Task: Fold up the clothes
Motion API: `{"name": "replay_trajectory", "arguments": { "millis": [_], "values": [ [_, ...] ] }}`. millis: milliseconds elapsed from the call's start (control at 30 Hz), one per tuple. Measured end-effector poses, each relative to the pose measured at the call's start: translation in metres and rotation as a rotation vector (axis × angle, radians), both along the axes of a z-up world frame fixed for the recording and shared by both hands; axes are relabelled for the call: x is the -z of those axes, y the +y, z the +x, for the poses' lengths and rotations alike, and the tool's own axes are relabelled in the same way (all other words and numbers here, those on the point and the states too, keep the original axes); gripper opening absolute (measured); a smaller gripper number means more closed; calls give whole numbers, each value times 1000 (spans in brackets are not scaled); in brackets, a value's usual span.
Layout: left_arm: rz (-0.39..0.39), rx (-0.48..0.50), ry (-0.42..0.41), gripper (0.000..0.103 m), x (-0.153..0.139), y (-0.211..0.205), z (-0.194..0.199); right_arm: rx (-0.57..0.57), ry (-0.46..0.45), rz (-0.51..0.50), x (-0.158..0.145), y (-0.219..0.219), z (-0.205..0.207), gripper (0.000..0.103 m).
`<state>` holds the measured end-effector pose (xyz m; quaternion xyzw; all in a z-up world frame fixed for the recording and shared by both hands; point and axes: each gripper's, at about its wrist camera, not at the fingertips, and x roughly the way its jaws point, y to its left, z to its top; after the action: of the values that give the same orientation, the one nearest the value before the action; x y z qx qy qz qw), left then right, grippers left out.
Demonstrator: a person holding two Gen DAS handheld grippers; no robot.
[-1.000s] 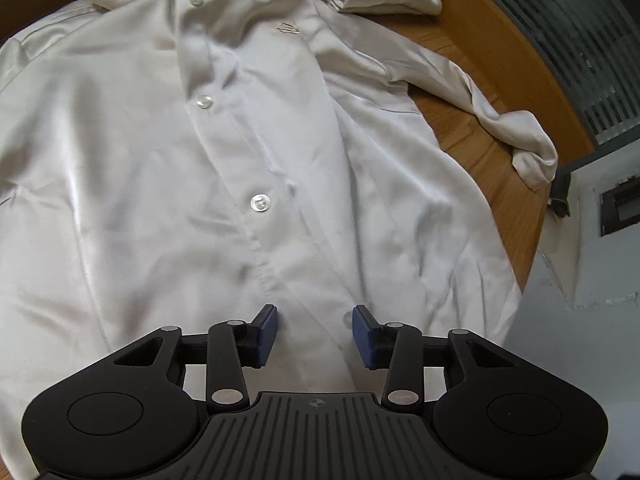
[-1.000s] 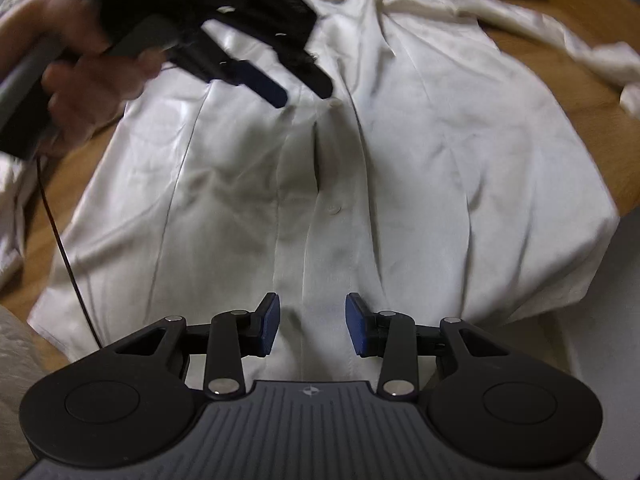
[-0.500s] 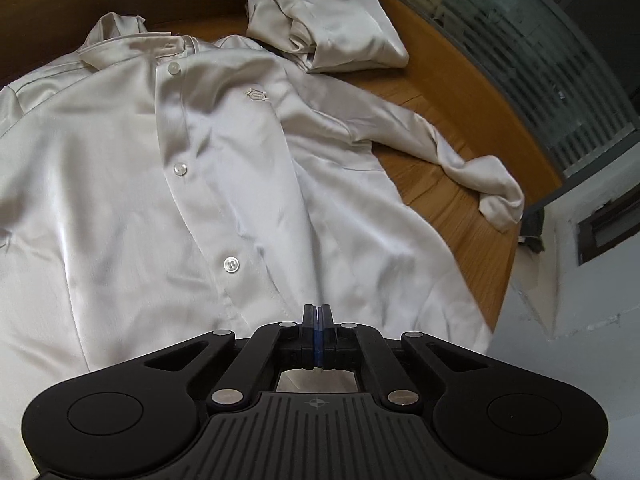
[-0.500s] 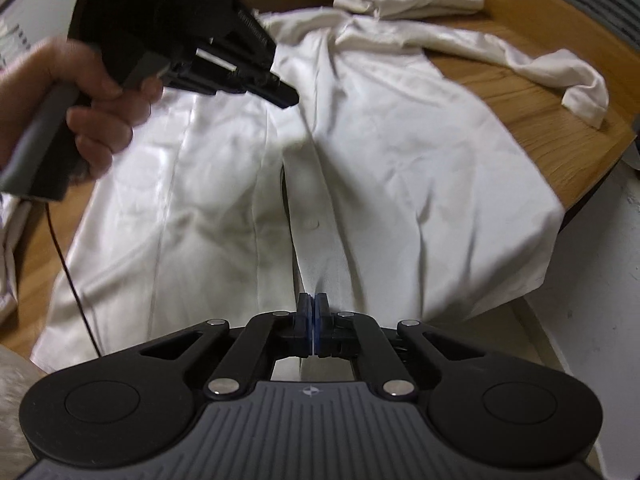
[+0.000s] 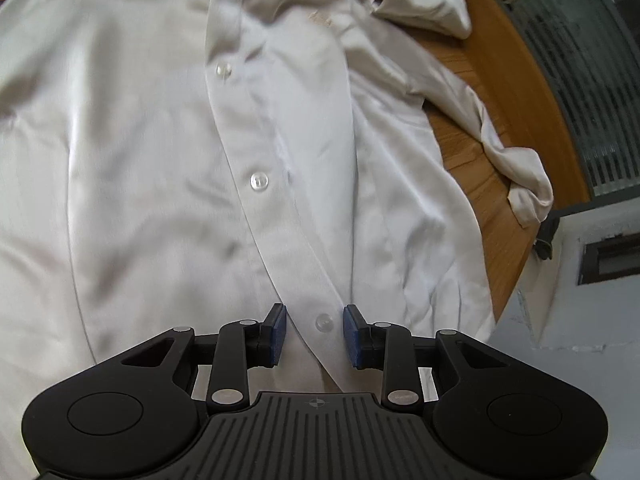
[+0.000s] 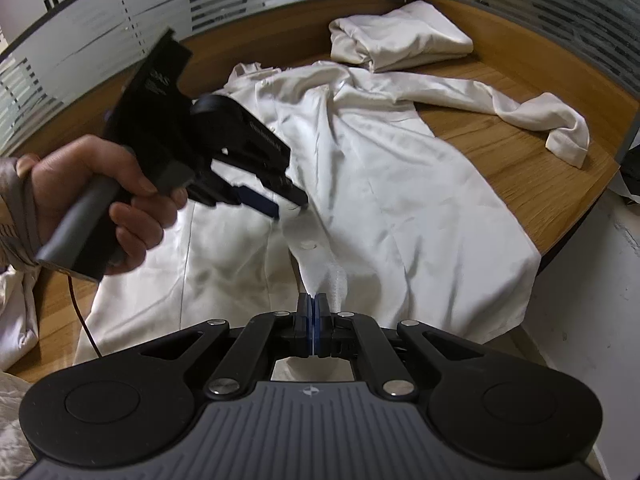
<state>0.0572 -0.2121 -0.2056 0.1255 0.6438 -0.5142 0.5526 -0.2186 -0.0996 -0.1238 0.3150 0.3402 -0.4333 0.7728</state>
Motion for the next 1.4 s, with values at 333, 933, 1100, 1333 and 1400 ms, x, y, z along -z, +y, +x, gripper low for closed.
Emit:
{"name": "replay_trajectory", "arguments": {
  "millis": [333,933,1100,1333,1400],
  "values": [
    [-10,-149,68,6,2,12,6,-18,-26,18,-6,0,-3,1],
    [-37,-21,-241,38,-21,45,31,-55,-89,175,21,11,-16,26],
    [-72,-25,-351,45,-37,75,43,70,-61,160,23,6,-66,26],
    [-60,-94,-406,48,-43,127,53,139,-26,118,25,-33,-114,26],
    [-50,-128,-422,51,-41,143,53,152,-24,118,27,-55,-120,26]
  ]
}}
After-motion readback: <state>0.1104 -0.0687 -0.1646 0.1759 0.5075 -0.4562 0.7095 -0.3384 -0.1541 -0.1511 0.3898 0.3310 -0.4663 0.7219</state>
